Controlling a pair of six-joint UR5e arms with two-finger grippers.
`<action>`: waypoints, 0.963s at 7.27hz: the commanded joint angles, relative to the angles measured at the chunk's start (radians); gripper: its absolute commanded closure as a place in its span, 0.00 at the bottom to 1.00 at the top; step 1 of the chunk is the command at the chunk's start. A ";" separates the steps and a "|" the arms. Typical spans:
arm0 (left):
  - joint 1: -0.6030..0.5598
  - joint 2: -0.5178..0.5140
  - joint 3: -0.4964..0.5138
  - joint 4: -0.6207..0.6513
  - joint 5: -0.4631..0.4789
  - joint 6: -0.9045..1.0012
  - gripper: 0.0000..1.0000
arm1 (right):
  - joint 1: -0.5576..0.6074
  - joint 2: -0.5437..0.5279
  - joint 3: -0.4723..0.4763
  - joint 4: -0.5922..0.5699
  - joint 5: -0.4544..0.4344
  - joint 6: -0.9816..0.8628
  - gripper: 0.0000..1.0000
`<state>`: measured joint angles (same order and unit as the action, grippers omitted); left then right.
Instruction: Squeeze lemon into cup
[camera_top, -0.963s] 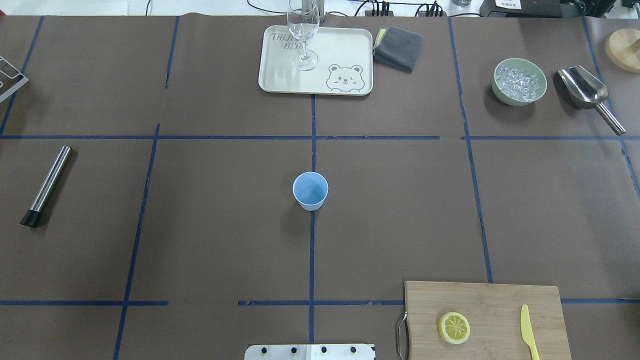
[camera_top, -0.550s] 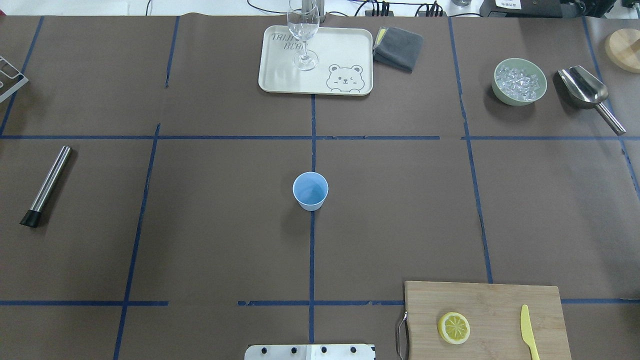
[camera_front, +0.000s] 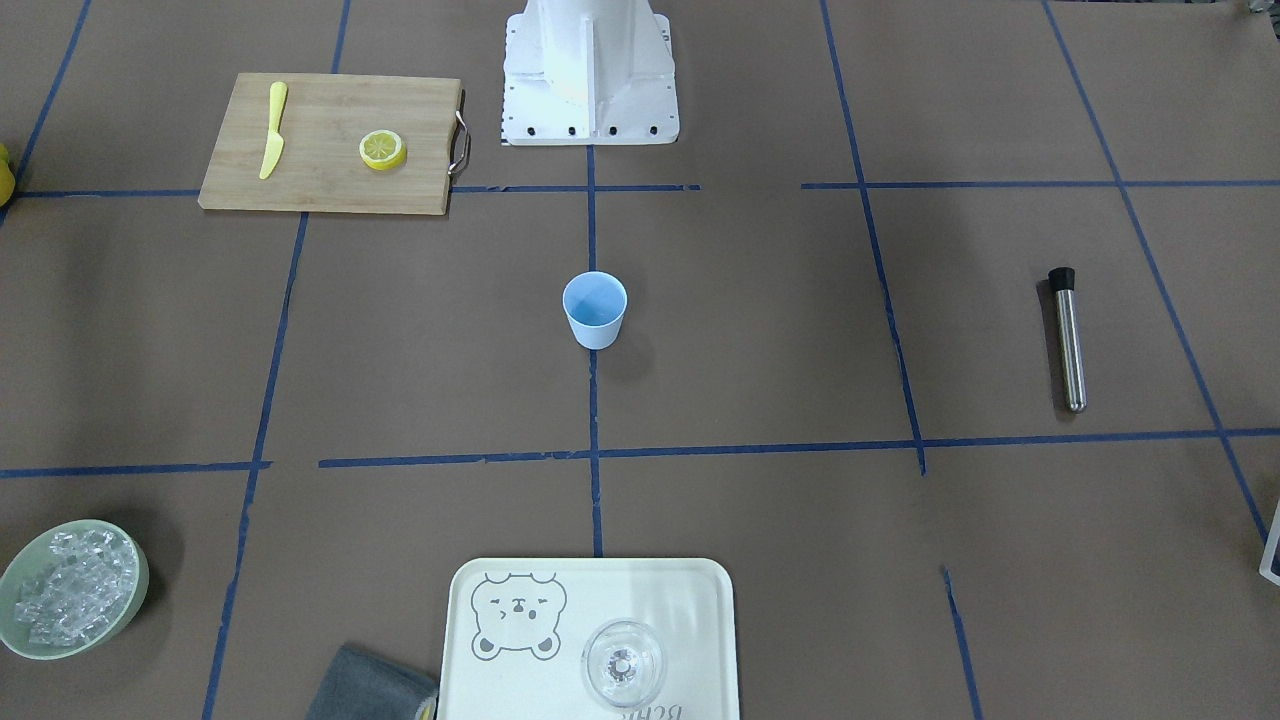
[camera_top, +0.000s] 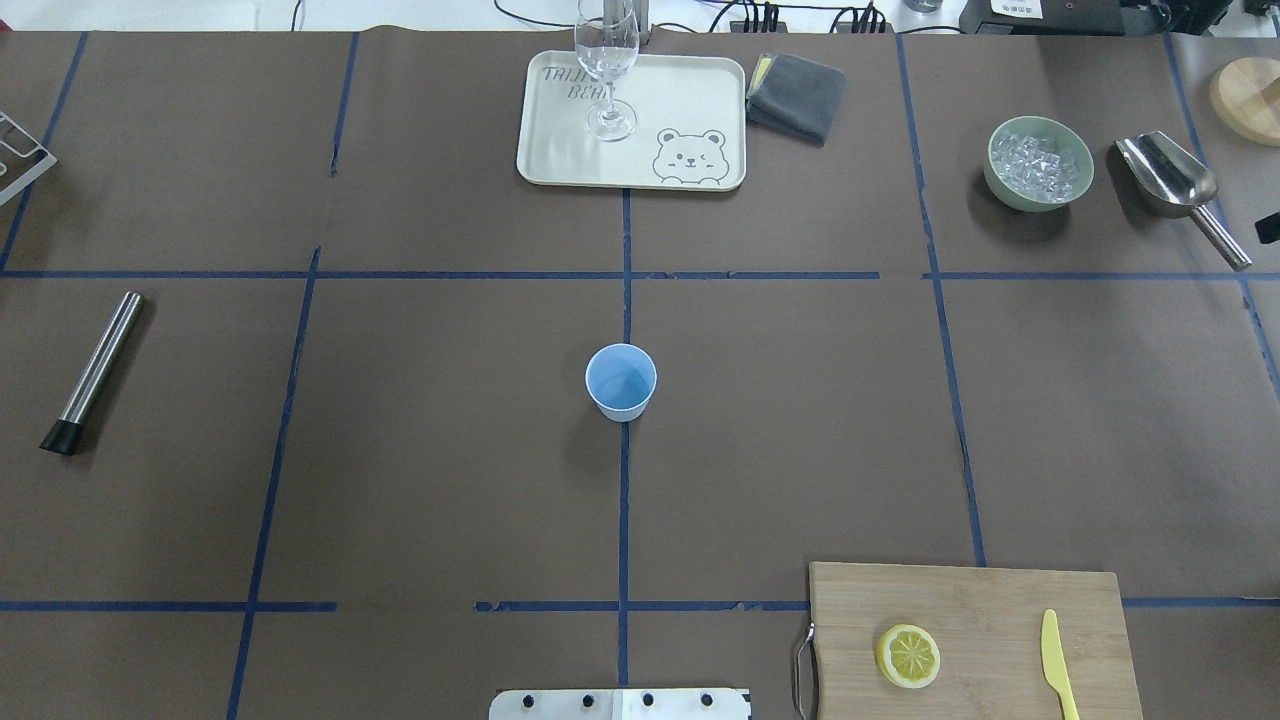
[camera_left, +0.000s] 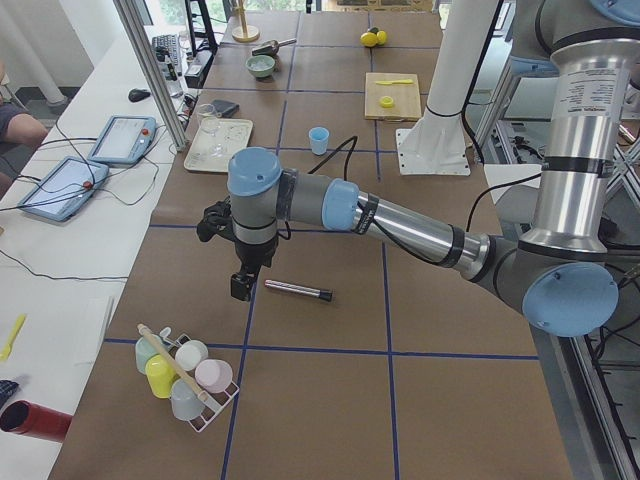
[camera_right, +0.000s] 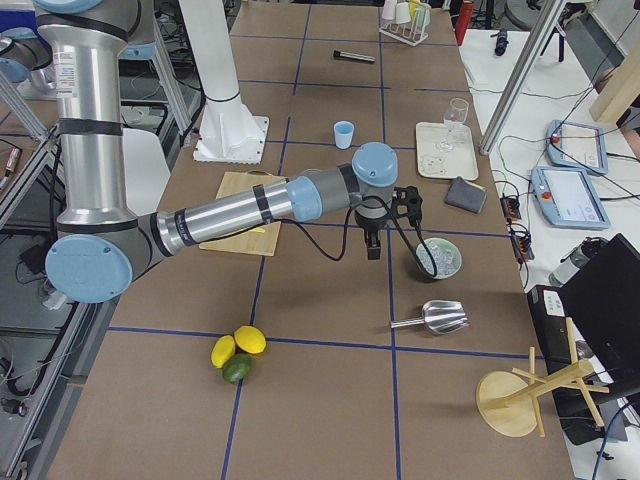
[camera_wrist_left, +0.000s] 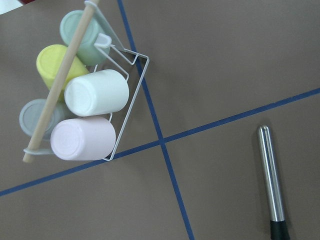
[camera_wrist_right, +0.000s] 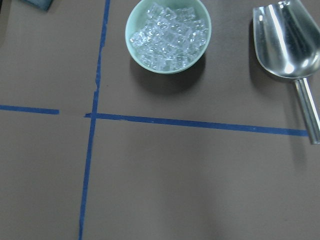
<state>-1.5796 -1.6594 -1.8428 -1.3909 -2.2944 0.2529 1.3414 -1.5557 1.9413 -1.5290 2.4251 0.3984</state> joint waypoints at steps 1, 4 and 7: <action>0.082 -0.069 0.008 0.001 0.001 -0.055 0.00 | -0.237 0.012 0.109 0.084 -0.173 0.413 0.00; 0.110 -0.096 -0.009 0.000 0.000 -0.115 0.00 | -0.509 0.002 0.249 0.153 -0.361 0.774 0.00; 0.140 -0.124 -0.012 -0.002 0.000 -0.176 0.00 | -0.921 -0.007 0.317 0.145 -0.703 1.018 0.00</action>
<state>-1.4616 -1.7669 -1.8530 -1.3917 -2.2955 0.1156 0.5945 -1.5587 2.2368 -1.3814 1.8776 1.3172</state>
